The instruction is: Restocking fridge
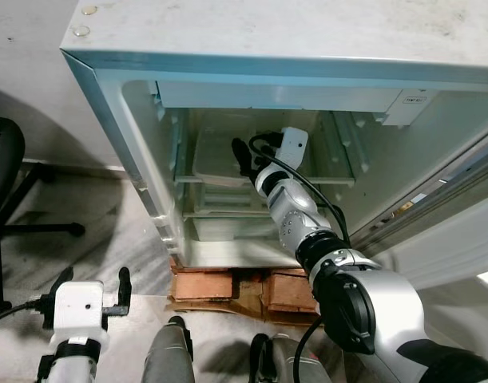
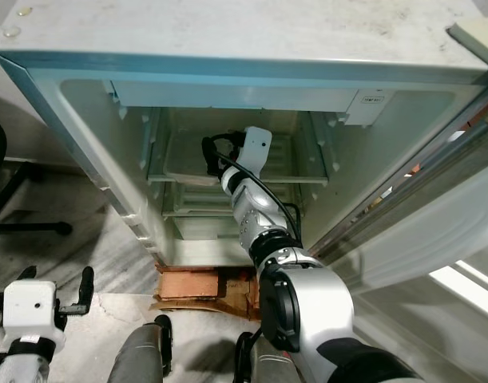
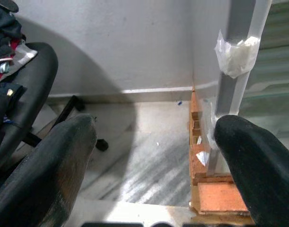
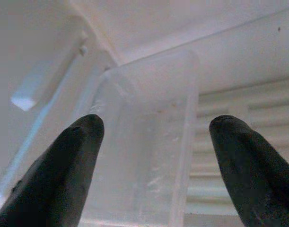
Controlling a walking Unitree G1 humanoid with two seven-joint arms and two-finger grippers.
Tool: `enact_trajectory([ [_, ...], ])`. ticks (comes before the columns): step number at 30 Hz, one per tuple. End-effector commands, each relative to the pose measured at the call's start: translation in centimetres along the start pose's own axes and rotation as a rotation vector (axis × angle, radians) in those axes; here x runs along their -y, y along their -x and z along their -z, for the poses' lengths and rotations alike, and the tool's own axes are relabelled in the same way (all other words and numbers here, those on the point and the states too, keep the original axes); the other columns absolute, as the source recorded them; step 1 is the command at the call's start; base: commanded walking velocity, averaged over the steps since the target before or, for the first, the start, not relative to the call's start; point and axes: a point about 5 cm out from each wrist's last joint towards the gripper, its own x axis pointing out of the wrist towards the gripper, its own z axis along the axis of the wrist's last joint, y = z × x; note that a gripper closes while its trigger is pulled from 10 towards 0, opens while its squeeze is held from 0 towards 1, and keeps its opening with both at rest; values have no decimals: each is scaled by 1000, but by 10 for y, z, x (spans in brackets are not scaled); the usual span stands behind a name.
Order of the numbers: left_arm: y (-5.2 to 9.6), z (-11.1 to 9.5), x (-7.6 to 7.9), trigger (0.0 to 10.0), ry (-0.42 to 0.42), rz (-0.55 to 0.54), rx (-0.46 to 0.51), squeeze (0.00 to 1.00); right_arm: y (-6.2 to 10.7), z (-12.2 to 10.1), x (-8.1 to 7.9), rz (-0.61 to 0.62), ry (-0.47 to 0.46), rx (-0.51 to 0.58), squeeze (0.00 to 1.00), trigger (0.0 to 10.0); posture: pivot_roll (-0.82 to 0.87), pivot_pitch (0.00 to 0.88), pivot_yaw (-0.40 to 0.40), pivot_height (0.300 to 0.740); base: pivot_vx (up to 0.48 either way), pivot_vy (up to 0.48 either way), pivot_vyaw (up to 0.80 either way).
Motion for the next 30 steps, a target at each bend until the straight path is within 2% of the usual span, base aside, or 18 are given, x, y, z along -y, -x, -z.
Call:
enact_trajectory([
  [1, 3, 7, -2, 10000, -11, 0, -28, 0, 0, 1, -5, -29, 13, 16, 1000, 10000, 254, 211, -64, 740, 0, 0, 0],
  [2, 0, 6, -1, 10000, -11, -3, -19, 0, 1, -3, 1, -25, 38, 36, 1000, 10000, 241, 202, -65, 740, 0, 0, 0],
  [5, -3, 6, 0, 10000, -11, -4, -11, 0, 2, -7, 6, -24, 21, 62, 1000, 10000, 232, 195, -64, 740, 0, 0, 0],
  [7, -5, 2, -1, 10000, -84, -21, 11, 0, 6, -16, 16, -25, 58, 114, 1000, 10000, 217, 173, -61, 740, 0, 0, 0],
  [9, -6, 2, -1, 10000, -92, -27, 15, 0, 8, -18, 20, -30, 74, 133, 980, 10000, 214, 167, -60, 740, 0, 0, 0],
  [10, -7, 1, -1, 10000, -92, -29, 17, 0, 11, -19, 24, -33, 92, 145, 541, 10000, 214, 167, -60, 740, 0, 0, 0],
  [11, -7, 1, -1, 10000, -94, -30, 19, 0, 13, -19, 27, -39, 117, 156, 24, 10000, 204, 153, -58, 740, 0, 0, 0],
  [12, -7, 1, -1, 10000, -94, -30, 19, 0, 13, -19, 27, -39, 117, 156, 24, 10000, 204, 153, -58, 740, 0, 0, 0],
  [14, -9, 2, -1, 10000, -109, -26, 26, 0, 24, -13, 32, -77, 189, 173, 0, 10000, 198, 142, -59, 740, 0, 0, 0],
  [19, -12, 2, -3, 10000, -111, -50, 23, 0, 40, -4, 35, -109, 254, 181, 0, 10000, 189, 132, -59, 740, 0, 0, 0],
  [20, -12, 3, -3, 10000, -108, -53, 20, 0, 48, 2, 38, -113, 267, 173, 0, 10000, 184, 127, -59, 740, -277, 0, 0],
  [25, -14, 4, -4, 10000, -109, -57, 15, 0, 71, 12, 48, -105, 280, 134, 0, 10000, 174, 121, -54, 740, -284, 0, 0],
  [30, -18, 5, -11, 10000, -131, -79, 14, 0, 84, 14, 58, -86, 352, 105, 0, 10000, 152, 110, -41, 740, -317, 0, 0],
])
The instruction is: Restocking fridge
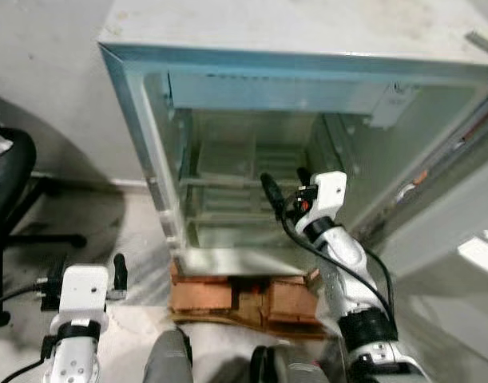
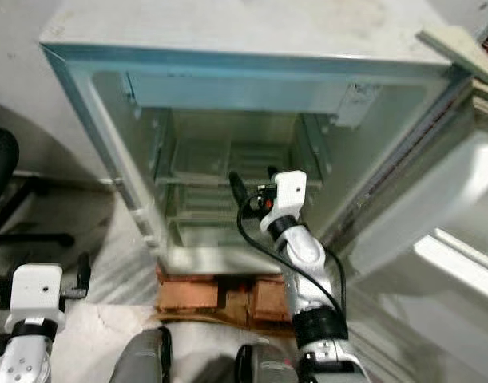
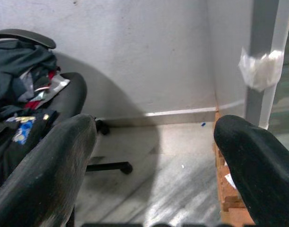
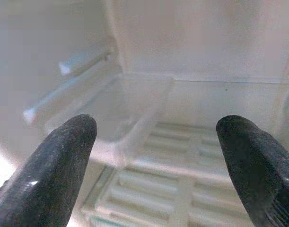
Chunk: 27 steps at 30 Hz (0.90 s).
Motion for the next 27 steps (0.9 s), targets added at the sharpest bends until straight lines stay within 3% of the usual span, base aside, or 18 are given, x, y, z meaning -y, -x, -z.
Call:
enact_trajectory([
  [1, 1, 7, -7, 10000, -20, -16, -29, 0, 6, -1, 3, 10, 29, -14, 0, 10000, 152, 110, -41, 740, -319, 0, 0],
  [10, -8, 6, -6, 10000, -16, -13, -17, 0, 13, 3, 8, 29, 5, -61, 0, 10000, 138, 95, -33, 740, -331, 0, 0],
  [12, -11, 4, -1, 10000, -8, 2, -8, 0, 15, 6, 8, 36, 107, -85, 0, 10000, 132, 89, -33, 740, -332, 0, 0],
  [15, -12, 5, 1, 10000, -2, 8, -9, 0, 16, 9, 6, 26, 169, -103, 0, 10000, 127, 86, -31, 740, -319, 0, 0],
  [24, -13, 14, 3, 10000, 22, 14, -47, 0, 21, 22, 1, 58, 93, -162, 0, 10000, 91, 86, -19, 740, -296, 0, 0],
  [27, -14, 14, 4, 10000, 18, 21, -43, 0, 23, 23, 5, 96, 112, -178, 0, 10000, 88, 82, -16, 740, -296, 0, 0],
])
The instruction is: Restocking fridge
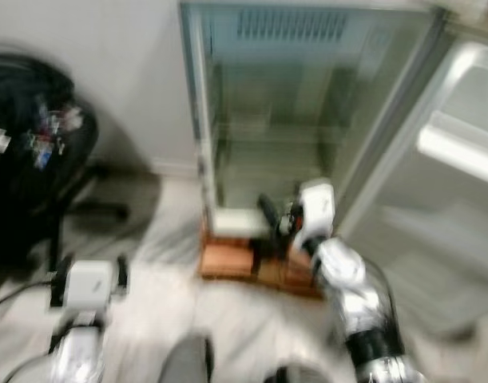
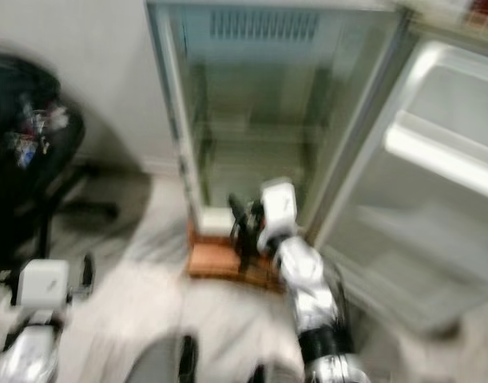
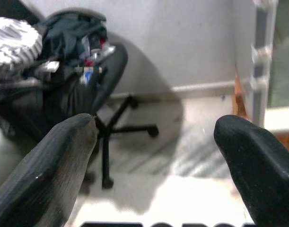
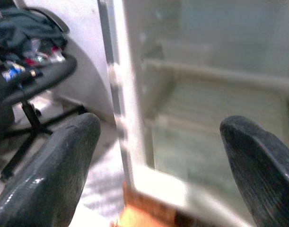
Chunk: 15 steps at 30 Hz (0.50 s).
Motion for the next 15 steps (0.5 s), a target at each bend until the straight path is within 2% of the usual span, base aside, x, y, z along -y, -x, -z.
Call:
enact_trajectory([
  [1, -7, -8, -2, 10000, -7, 2, 38, 0, 1, -3, 12, 89, 7, -12, 0, 10000, 85, 79, -12, 740, -300, 0, 0],
  [4, -11, -12, -2, 10000, -7, 1, 55, 0, 4, -7, 19, 98, -7, 19, 0, 10000, 85, 79, -12, 740, -294, 0, 0],
  [5, -13, -15, -1, 10000, -6, 5, 67, 0, 7, -12, 26, 123, 63, 49, 0, 10000, 77, 87, -9, 740, -285, 0, 0],
  [6, -13, -15, -1, 10000, -6, 5, 67, 0, 7, -12, 26, 123, 63, 49, 0, 10000, 77, 87, -9, 740, -285, 0, 0],
  [10, -13, -19, 3, 10000, -12, 39, 96, 0, 25, -9, 50, 271, 58, 39, 0, 10000, 56, 92, -1, 740, -203, 0, 0],
  [11, -13, -19, 3, 10000, -12, 39, 96, 0, 25, -9, 50, 271, 58, 39, 0, 10000, 56, 92, -1, 740, 0, 0, 0],
  [12, -13, -18, 5, 10000, -3, 55, 103, 0, 35, -3, 56, 316, 61, 16, 0, 10000, 47, 91, 3, 740, 0, 0, 0],
  [14, -13, -18, 6, 10000, 3, 62, 106, 0, 39, -1, 58, 333, 59, 6, 0, 10000, 47, 91, 3, 740, 0, 0, 0],
  [15, -13, -21, 11, 10000, 12, 107, 124, 0, 48, 2, 57, 338, 74, -6, 0, 10000, 42, 87, 3, 740, 0, 0, 0],
])
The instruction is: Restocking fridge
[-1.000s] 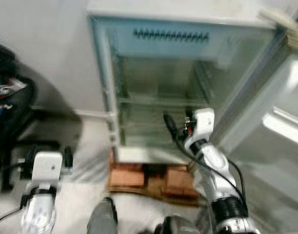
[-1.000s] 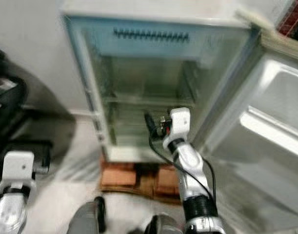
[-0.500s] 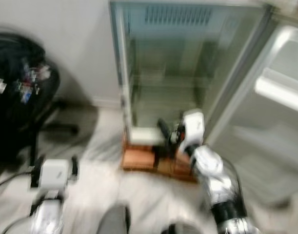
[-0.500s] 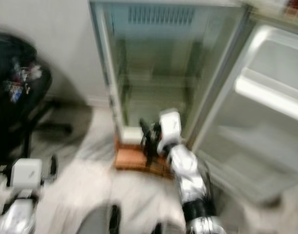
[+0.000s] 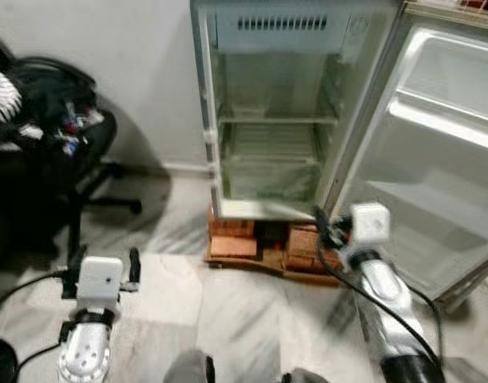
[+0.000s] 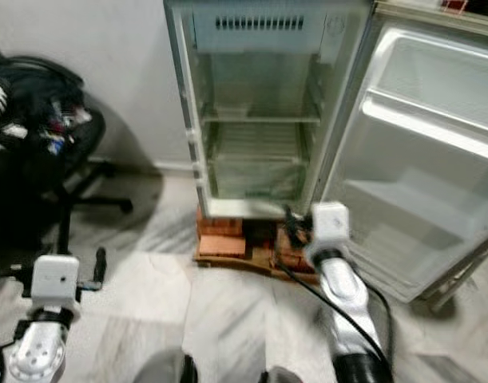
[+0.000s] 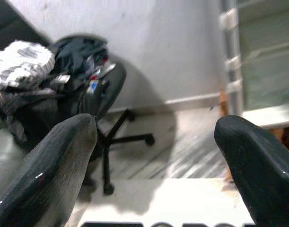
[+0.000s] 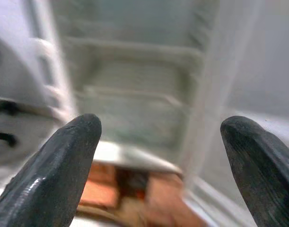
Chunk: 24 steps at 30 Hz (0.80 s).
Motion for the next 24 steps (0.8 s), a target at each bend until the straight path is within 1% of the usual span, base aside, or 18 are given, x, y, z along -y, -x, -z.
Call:
enact_trajectory([
  [1, -3, -4, 1, 10000, 0, 30, 25, 0, 0, -11, -3, -2, 8, 38, 0, 10000, 42, 87, 3, 740, 0, 0, 0],
  [3, -4, -4, 2, 10000, -2, 41, 28, 0, 3, -10, -3, -6, 19, 40, 0, 10000, 42, 87, 3, 740, 0, 0, 0],
  [4, -6, -6, 5, 10000, 4, 56, 33, 0, 8, -11, -5, -19, 13, 42, 0, 10000, 26, 92, 9, 740, 0, 0, 0],
  [5, -6, -6, 5, 10000, 4, 56, 33, 0, 8, -11, -5, -19, 13, 42, 0, 10000, 26, 92, 9, 740, 0, 0, 0],
  [7, -5, -8, 10, 10000, 18, 80, 38, 0, 10, -16, -8, -56, -14, 54, 0, 10000, 20, 110, 9, 740, 0, -309, 0],
  [10, -3, -9, 13, 10000, 19, 96, 41, 0, 11, -18, -7, -62, 2, 56, 0, 10000, 21, 116, 8, 740, 0, -291, 0],
  [13, -1, -7, 15, 10000, 26, 111, 37, 0, 10, -16, -5, -54, -3, 38, 0, 10000, 23, 115, 3, 740, 290, -343, 0],
  [17, -1, -6, 13, 10000, 27, 110, 34, 0, 10, -18, -7, -67, -3, 35, 0, 10000, 30, 107, -1, 740, 299, -373, 0],
  [24, 0, -4, 12, 10000, 25, 107, 27, 0, 3, -20, -8, -74, -1, 38, 0, 10000, 34, 98, -1, 740, 312, -362, 0],
])
